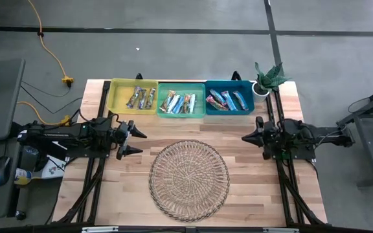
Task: Pick and place Granola Bars by type
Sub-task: Return to Home Position
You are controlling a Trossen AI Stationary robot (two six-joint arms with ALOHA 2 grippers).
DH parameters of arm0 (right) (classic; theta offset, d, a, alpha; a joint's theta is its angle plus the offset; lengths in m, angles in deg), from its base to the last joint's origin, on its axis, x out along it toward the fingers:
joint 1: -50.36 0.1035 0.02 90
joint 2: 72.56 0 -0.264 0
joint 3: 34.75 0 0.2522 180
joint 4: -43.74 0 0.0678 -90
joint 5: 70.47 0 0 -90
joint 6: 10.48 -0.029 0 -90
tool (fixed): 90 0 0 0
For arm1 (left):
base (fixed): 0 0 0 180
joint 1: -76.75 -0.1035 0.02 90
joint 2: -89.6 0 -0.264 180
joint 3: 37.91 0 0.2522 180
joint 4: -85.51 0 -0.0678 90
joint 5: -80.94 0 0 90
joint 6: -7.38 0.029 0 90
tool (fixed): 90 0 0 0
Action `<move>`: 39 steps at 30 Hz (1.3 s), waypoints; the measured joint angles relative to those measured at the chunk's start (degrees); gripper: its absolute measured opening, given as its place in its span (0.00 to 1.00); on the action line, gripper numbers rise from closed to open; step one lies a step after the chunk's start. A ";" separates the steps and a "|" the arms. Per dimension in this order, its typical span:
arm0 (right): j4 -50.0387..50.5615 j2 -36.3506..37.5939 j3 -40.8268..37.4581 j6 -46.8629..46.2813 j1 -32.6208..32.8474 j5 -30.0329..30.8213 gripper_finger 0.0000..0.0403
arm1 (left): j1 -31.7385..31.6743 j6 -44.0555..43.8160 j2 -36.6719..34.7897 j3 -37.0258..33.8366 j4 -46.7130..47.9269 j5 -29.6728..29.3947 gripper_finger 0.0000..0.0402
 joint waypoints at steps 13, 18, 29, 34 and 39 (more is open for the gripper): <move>2.18 -0.04 0.01 -2.49 0.02 5.43 0.00 | 0.00 -0.02 0.01 0.00 0.00 -0.04 0.89; -1.38 -0.39 0.15 -22.83 0.00 20.37 0.00 | 0.01 0.00 -0.01 0.02 -0.01 -0.08 0.89; -1.36 -0.39 0.11 -19.06 0.00 24.21 0.00 | 0.01 0.00 0.01 0.01 0.00 -0.21 0.89; -1.36 -0.39 0.11 -13.77 0.00 23.97 0.00 | 0.01 0.00 0.01 0.00 0.00 -0.21 0.89; -1.36 -0.39 0.11 -10.35 0.00 23.95 0.00 | 0.01 0.00 -0.01 0.00 0.00 -0.19 0.89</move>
